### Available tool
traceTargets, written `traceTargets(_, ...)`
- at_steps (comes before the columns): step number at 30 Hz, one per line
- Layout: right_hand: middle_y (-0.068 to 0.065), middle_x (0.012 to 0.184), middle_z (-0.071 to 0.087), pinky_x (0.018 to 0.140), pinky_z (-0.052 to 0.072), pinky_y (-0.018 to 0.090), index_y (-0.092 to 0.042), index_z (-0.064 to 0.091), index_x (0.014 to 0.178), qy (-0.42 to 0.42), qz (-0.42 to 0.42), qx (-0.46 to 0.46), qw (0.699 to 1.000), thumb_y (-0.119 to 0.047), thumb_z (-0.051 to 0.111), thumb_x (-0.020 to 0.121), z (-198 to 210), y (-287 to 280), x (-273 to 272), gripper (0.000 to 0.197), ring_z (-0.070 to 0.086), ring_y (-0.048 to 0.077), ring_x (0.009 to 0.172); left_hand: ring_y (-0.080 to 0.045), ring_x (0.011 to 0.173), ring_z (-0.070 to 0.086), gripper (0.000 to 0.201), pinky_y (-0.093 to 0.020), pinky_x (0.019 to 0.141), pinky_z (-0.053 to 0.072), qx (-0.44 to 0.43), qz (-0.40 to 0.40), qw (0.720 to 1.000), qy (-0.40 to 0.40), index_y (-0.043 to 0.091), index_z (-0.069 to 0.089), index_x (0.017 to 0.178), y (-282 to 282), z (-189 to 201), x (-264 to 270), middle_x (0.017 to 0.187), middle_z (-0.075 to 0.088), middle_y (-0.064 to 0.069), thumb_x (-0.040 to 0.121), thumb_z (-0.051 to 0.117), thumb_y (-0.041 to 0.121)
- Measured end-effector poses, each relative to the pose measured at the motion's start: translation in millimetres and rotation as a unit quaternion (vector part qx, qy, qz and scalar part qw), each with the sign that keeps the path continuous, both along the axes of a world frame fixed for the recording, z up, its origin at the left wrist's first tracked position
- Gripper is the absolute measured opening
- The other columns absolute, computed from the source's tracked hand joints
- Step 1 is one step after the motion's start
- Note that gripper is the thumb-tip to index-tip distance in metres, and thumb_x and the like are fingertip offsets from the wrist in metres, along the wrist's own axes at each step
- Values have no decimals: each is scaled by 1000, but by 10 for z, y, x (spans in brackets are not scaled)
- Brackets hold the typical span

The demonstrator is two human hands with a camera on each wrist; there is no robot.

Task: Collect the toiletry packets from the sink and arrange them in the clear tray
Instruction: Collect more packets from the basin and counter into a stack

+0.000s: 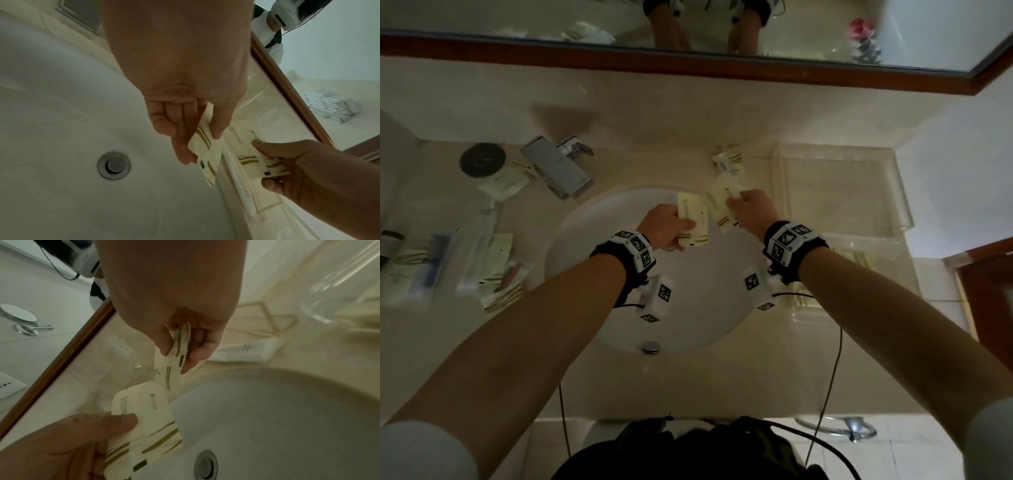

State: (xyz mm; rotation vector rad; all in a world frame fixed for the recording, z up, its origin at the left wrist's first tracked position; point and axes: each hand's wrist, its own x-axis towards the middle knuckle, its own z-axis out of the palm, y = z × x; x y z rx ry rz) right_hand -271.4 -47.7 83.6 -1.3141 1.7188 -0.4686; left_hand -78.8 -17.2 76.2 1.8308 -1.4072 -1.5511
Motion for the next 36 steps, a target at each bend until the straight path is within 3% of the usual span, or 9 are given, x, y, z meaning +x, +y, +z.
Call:
traceTargets(2,13,79,61,63,44,34,1,64,87,-11,-9,-1,1000,-24,52,92,55,67,-158,27,58,25,71,-20,54,67,18,-29,50,54,-3,-3,1000,11,2,66,101,14,30,-132,89,71,-21,87,65,13)
traceTargets(4,14,81,62,62,45,33,5,65,96,-10,-18,-5,1000,-23,51,93,108,139,-319,32,58,24,70,-17,50,64,22,-22,42,44,-6,-17,1000,4,3,65,107,31,59,-281,83,70,-18,86,64,10)
traceTargets(11,13,84,63,61,45,33,1,67,99,2,-54,-22,998,-18,49,92,242,391,-993,27,56,24,70,-27,83,63,35,-29,53,46,-41,-64,997,-19,7,63,116,135,139,-841,106,68,-14,82,67,7)
traceTargets(14,13,78,62,60,44,32,2,68,94,5,-60,-34,998,-18,54,92,303,510,-1293,25,55,22,66,-25,83,63,35,-28,55,47,-49,-74,996,-18,9,65,115,182,140,-1063,106,69,-12,80,69,7)
traceTargets(20,3,80,64,55,44,25,-15,60,102,-22,-105,-48,993,-13,61,88,334,691,-1759,14,58,15,63,-24,79,61,32,-24,53,46,-63,-88,993,-38,4,65,112,249,142,-1440,105,70,-15,80,68,6)
traceTargets(23,6,89,65,60,46,25,-13,63,107,-19,-105,-37,994,-17,57,93,308,748,-1952,16,60,18,74,-26,83,63,28,-20,50,42,-74,-81,993,-43,5,66,108,265,170,-1597,107,69,-14,81,65,5)
traceTargets(27,7,99,66,84,49,34,-10,69,103,8,-76,-18,997,-15,55,92,267,773,-2147,19,60,22,93,-22,83,61,29,-18,48,40,-80,-72,993,-44,7,67,109,263,182,-1759,107,68,-10,81,63,4)
traceTargets(31,6,94,63,80,41,28,-7,70,99,30,-24,25,999,-8,54,90,264,791,-2237,19,56,21,91,-27,92,66,28,-24,55,48,-76,-68,993,-62,1,65,105,231,169,-1843,106,69,-9,77,65,8)
traceTargets(36,4,102,60,85,47,31,-9,70,107,83,35,65,994,-15,57,89,129,862,-2173,24,56,22,99,-24,95,65,28,-20,53,44,-93,-51,992,-62,5,66,109,181,203,-1919,114,68,-10,81,63,6)
